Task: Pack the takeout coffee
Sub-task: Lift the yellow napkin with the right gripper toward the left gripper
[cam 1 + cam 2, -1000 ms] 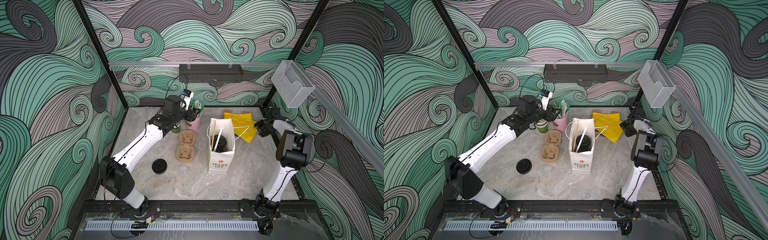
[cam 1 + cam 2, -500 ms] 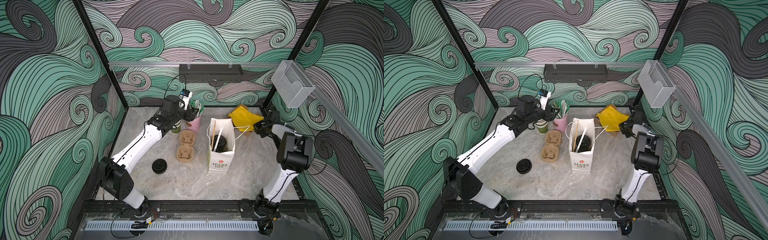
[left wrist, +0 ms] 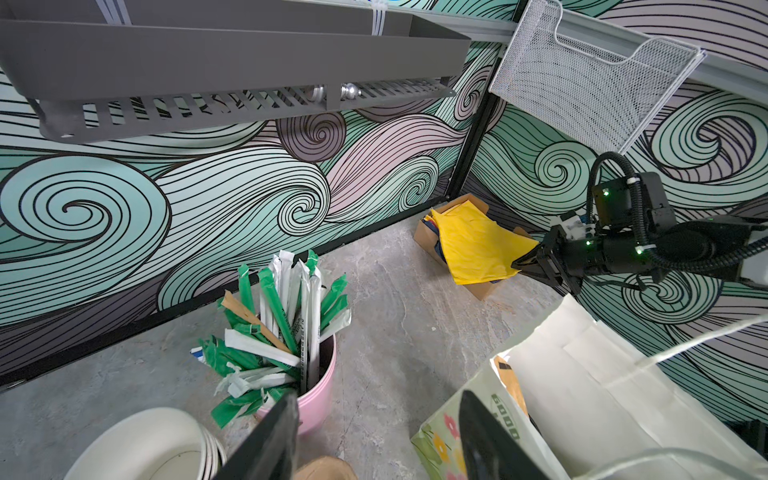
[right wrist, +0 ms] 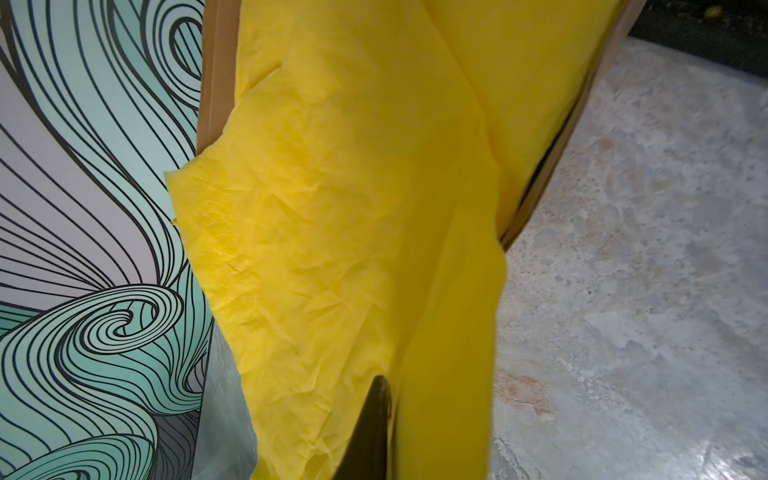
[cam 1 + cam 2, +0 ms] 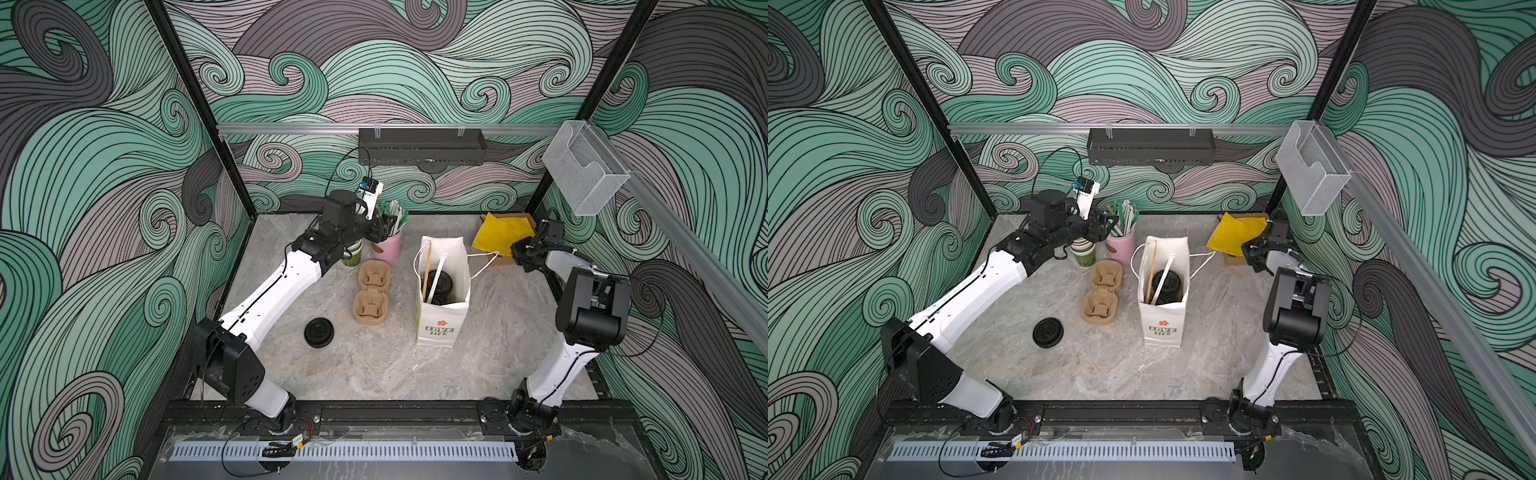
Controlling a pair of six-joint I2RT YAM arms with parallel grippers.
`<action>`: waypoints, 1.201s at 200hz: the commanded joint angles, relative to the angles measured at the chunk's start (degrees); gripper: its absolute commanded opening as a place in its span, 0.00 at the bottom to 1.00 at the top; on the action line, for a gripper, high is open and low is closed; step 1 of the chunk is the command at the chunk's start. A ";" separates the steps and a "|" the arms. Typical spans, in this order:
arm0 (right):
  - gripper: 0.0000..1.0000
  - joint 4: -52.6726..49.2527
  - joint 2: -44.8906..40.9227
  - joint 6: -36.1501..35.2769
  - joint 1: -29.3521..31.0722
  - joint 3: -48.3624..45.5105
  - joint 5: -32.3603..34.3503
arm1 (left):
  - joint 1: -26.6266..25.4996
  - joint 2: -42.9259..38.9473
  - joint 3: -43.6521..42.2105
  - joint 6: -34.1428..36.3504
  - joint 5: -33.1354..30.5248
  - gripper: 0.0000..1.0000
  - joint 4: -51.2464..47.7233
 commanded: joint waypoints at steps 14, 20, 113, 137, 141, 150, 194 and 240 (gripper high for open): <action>0.00 1.61 -1.73 1.18 0.01 -1.09 -0.34 | 0.32 -2.45 -0.49 0.73 -0.25 0.63 -0.07; 0.00 1.99 -2.33 1.16 0.08 -1.35 -0.71 | 0.32 -2.51 -0.52 0.73 -0.31 0.63 -0.05; 0.00 19.81 -25.21 -5.95 5.21 -13.90 0.52 | -0.24 -3.30 1.75 5.61 0.21 0.62 1.60; 0.00 21.68 -32.55 -8.88 6.87 -15.46 2.85 | -1.67 -2.56 4.77 9.61 2.39 0.62 0.18; 0.00 22.15 -33.85 -9.49 7.14 -15.61 3.26 | -2.01 -2.48 5.27 10.30 2.78 0.62 -0.01; 0.00 22.19 -36.30 -10.76 7.79 -15.35 3.62 | -2.91 -2.14 6.52 11.75 3.92 0.63 -0.56; 0.00 13.41 -45.66 -17.19 12.10 -7.83 2.35 | -9.84 0.97 14.36 18.07 10.52 0.66 -5.66; 0.00 0.38 -50.98 -23.59 18.26 3.66 0.26 | -18.26 7.56 24.68 24.65 11.45 0.74 -7.48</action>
